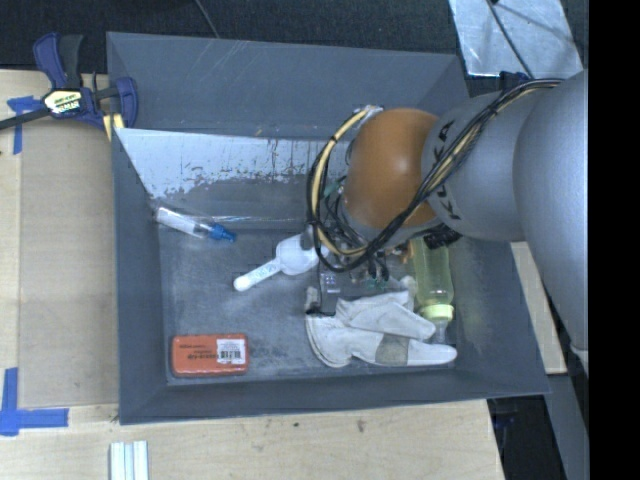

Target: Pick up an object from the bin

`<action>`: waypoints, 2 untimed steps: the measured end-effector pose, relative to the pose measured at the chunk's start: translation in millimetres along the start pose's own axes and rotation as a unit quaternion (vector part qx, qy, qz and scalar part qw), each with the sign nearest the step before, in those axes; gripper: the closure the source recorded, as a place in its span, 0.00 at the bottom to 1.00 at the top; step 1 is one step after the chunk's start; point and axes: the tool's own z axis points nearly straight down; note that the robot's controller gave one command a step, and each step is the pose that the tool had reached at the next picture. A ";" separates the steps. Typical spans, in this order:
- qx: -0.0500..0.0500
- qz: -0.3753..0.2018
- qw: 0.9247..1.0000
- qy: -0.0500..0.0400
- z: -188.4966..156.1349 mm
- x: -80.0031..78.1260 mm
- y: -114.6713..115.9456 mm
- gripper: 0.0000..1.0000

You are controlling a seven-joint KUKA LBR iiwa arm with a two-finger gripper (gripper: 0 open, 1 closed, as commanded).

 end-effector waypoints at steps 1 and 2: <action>0.000 -0.050 0.999 -0.003 3.4 0.1 20.8 1.00; 0.000 -0.050 0.999 -0.003 3.4 0.1 20.7 1.00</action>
Offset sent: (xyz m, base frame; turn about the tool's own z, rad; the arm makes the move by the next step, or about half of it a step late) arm 0.0000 0.0000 0.0000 0.0000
